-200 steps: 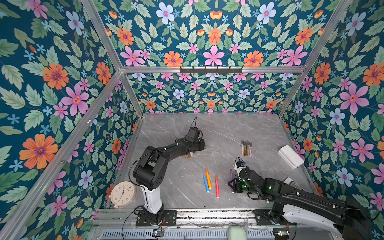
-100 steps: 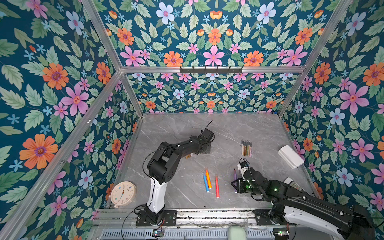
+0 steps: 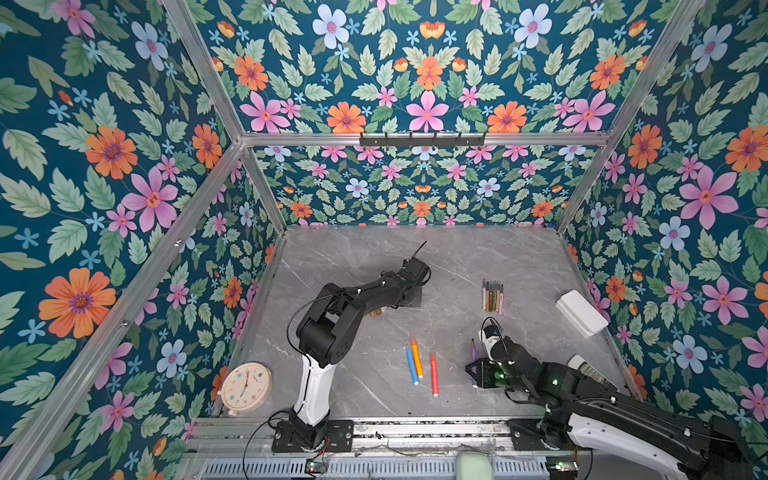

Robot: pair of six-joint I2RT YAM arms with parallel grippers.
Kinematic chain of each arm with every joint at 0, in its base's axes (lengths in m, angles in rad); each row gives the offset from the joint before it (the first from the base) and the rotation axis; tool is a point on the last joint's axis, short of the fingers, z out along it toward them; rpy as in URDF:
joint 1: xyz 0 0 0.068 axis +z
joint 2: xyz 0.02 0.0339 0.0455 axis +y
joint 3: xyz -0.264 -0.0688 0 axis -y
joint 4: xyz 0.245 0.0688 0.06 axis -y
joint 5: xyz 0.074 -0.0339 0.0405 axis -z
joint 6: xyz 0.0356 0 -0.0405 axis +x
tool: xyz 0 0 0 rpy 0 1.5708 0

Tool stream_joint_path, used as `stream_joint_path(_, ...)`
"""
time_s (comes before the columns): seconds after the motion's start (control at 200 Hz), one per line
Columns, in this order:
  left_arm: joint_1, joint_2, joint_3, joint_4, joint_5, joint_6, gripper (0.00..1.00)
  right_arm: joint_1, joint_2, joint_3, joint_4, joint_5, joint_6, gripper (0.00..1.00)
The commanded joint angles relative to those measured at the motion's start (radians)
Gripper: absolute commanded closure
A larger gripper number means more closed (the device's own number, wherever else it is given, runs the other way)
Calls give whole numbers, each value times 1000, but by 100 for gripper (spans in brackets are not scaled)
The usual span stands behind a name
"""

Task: Open the pen caps
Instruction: 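Drop the pink cap on the cap row while the right carries the marker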

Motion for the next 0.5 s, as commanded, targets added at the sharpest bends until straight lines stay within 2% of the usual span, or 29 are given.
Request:
stream_joint_path(0.0, -3, -15, 4, -23, -14, 11, 71, -1, -6, 0, -13, 14, 10, 100)
stream_joint_path(0.145, -18, -82, 3, -16, 6, 20, 71, -6, -11, 9, -29, 8, 11, 100)
stream_joint_path(0.225, -40, -149, 6, -13, 0, 36, 71, -63, 0, 19, -25, -73, -5, 100)
stream_joint_path(0.35, -71, -273, -32, 21, -8, 70, 68, -296, 44, 53, -52, -257, -92, 100)
stream_joint_path(0.495, -78, -480, -220, 145, 22, 109, 52, -608, 147, 138, -113, -428, -220, 100)
